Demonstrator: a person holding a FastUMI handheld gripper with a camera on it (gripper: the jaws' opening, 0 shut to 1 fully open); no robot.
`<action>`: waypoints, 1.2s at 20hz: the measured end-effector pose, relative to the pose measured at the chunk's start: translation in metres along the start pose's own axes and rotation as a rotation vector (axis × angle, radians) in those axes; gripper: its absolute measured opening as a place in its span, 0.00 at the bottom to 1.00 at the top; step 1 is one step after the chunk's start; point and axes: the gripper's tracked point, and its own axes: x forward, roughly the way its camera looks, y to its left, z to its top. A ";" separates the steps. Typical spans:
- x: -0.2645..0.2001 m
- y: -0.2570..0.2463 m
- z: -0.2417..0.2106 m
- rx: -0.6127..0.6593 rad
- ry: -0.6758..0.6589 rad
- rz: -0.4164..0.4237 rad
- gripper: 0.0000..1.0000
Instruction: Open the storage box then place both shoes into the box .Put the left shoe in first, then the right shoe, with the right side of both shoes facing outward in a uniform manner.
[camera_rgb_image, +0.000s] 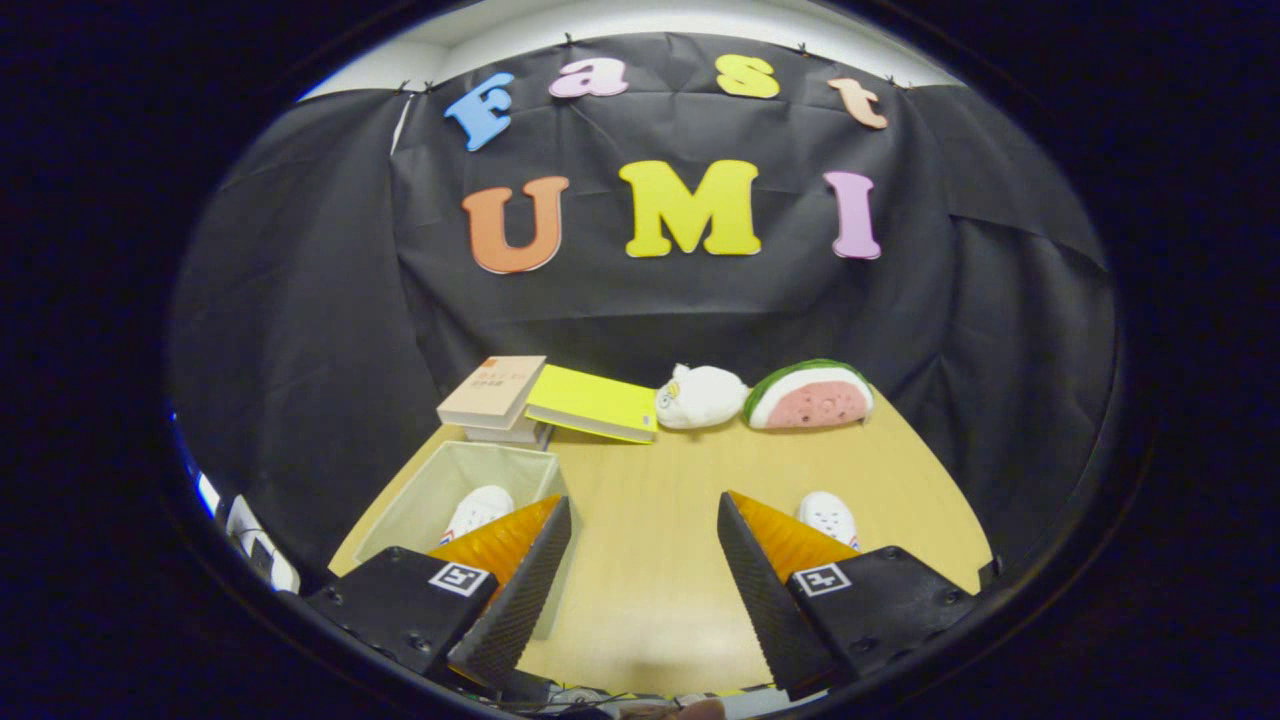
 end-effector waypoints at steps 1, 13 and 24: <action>-0.003 -0.019 -0.002 0.005 0.013 -0.019 0.95; 0.063 -0.203 -0.073 0.040 0.360 -0.095 0.98; 0.162 -0.275 -0.150 0.148 0.727 -0.053 0.98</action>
